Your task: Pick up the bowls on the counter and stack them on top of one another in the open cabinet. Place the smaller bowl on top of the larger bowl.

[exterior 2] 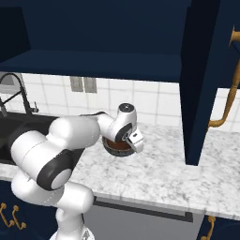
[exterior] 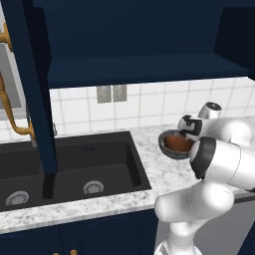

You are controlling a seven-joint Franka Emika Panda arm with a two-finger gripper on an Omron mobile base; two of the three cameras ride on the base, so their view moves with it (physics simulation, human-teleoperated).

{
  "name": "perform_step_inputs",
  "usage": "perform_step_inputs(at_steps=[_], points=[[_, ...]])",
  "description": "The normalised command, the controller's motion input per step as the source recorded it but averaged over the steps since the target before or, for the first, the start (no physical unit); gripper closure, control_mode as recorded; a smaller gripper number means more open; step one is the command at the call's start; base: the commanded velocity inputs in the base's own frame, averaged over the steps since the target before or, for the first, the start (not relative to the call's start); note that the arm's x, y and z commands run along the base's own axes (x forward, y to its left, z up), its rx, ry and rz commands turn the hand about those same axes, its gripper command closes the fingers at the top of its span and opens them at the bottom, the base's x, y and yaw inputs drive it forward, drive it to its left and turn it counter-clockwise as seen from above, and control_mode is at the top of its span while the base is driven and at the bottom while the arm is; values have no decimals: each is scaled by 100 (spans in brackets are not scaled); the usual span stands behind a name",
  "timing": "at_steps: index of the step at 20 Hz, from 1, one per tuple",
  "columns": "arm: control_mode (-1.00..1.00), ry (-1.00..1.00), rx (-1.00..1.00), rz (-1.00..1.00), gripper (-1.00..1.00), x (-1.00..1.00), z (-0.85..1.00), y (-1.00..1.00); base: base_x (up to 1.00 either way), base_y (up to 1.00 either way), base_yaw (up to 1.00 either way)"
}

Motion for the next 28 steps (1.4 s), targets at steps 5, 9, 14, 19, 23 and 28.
perform_step_inputs(at_steps=[5, 9, 14, 19, 23, 28], points=[[-100, 10, -4, 0, -100, 3, -37, 0, 0, 0, 0], [-100, 8, -4, 0, -100, 0, -38, 0, 0, 0, 0], [-100, 1, -1, 0, -100, 0, -33, 0, 0, 0, 0], [-100, -3, 1, 0, 100, 3, -28, 2, 0, 0, 0], [-100, 0, 0, 0, 100, 0, 0, 0, 0, 0, 0], [-100, 2, 1, -3, 100, -22, 40, 0, 0, 0, 0]])
